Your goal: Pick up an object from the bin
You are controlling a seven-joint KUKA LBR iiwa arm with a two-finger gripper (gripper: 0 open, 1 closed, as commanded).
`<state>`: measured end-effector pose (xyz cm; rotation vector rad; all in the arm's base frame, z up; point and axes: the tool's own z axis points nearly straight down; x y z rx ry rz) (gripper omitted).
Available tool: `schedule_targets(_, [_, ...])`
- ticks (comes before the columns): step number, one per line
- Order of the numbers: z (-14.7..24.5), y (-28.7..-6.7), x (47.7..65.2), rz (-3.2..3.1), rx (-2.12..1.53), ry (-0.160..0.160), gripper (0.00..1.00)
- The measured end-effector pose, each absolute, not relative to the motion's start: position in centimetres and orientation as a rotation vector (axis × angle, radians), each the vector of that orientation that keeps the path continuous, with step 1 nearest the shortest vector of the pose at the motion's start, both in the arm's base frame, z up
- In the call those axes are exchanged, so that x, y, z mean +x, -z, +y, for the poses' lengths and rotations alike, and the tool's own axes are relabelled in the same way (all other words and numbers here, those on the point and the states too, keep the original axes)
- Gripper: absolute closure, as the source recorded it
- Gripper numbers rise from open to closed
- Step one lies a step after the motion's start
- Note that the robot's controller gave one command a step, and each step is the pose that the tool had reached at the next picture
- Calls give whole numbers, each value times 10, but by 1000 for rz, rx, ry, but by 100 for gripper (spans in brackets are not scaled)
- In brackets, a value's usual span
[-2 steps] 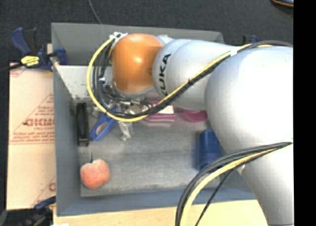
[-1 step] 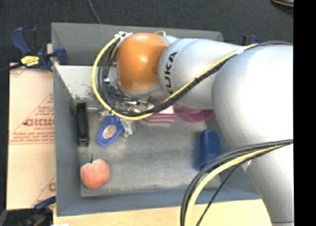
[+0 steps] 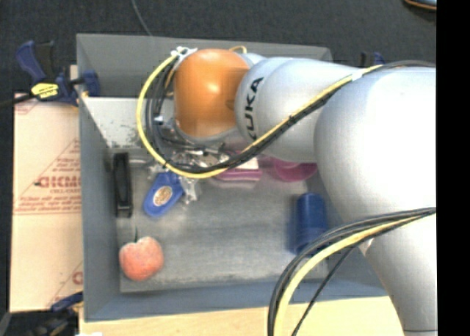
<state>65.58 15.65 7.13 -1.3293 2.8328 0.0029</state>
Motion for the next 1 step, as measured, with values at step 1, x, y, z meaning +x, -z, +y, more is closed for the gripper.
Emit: schedule_targets(1, [156,-86,658,2830,-1318,-4,100])
